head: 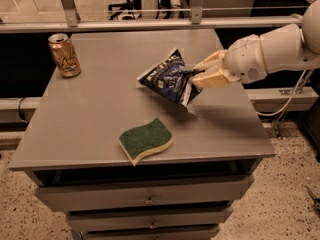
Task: Move blue chip bag near sponge
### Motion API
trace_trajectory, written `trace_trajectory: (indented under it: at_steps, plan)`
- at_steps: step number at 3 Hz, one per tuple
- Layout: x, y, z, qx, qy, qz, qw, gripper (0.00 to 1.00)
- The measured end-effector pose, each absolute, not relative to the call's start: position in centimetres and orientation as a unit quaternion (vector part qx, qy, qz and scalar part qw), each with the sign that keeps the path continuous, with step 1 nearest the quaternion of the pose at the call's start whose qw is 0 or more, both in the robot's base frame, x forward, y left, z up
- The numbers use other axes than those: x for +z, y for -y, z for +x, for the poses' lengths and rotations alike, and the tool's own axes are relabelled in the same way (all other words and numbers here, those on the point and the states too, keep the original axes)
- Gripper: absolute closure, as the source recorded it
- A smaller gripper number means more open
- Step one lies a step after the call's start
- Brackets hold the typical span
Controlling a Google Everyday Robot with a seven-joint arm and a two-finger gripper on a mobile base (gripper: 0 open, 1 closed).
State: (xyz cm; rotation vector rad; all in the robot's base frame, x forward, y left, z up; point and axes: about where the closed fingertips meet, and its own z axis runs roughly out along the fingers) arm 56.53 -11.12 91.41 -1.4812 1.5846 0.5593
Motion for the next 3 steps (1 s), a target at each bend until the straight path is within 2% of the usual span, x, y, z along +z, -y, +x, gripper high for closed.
trace_trajectory:
  at_steps: [2,3]
  plan:
    - [90.3,12.5,51.3,0.271,-0.612,-0.637,0.381,1.00]
    - [89.1,12.8,50.5,0.286,-0.608,-0.646,0.362,0.97]
